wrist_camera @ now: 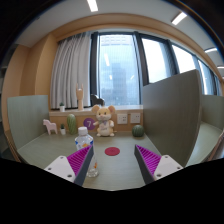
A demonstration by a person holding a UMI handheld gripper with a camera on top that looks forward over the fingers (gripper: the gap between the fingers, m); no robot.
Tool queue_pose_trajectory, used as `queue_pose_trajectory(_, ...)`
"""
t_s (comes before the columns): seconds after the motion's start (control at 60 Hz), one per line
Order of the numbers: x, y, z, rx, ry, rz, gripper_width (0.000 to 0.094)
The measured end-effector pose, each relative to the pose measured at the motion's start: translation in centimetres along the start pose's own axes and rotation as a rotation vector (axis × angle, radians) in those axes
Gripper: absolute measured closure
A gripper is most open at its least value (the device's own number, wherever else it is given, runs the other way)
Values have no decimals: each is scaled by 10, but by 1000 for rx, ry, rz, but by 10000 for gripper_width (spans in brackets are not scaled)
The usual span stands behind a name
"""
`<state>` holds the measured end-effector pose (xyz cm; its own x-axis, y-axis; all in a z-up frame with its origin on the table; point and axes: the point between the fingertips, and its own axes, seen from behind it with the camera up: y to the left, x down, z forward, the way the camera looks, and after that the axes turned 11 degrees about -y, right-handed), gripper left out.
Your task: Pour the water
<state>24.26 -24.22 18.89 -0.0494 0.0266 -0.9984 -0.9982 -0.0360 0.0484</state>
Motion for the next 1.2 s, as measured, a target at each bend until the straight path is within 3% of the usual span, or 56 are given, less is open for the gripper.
queue_pose_trajectory(0.3, 66, 77, 10, -95, 30, 20, 88)
queue_pose_trajectory(0.667, 94, 101, 99, -59, 47, -2, 115)
queue_pose_trajectory(0.75, 98, 99, 112, -38, 45, -5, 211)
queue_pose_trajectory(0.833, 101, 101, 121, -35, 30, -6, 388)
queue_pose_trajectory(0.933, 99, 100, 125, -15, -8, 4, 458)
queue_pose_trajectory(1.033, 99, 103, 130, -3, -39, -13, 586)
queue_pose_trajectory(1.2, 99, 101, 129, 1, -33, -58, 586)
